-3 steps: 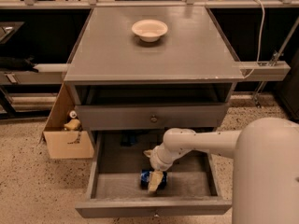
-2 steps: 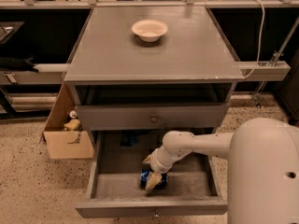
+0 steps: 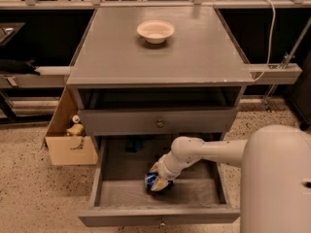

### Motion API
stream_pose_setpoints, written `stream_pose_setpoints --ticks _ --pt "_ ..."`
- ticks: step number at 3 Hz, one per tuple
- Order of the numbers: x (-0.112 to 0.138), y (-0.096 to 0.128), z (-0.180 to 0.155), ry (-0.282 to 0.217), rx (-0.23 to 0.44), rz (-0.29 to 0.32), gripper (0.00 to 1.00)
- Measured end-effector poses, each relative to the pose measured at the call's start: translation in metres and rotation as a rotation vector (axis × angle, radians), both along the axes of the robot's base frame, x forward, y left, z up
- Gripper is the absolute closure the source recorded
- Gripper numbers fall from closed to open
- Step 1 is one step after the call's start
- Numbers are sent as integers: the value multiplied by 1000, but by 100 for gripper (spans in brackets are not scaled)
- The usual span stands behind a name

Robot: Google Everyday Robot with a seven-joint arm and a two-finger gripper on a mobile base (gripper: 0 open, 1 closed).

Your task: Pick pepsi can from middle drawer and place on counter

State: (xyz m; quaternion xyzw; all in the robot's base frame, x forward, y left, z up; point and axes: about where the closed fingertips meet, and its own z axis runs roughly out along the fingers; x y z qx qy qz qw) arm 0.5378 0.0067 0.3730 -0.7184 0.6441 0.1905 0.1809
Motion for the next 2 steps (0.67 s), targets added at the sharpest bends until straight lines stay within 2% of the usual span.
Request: stream_pose_setpoints --ticks 1,2 --pt "-3 -3 45 -56 65 16 93" --pt "0 -10 105 -107 169 42 100"
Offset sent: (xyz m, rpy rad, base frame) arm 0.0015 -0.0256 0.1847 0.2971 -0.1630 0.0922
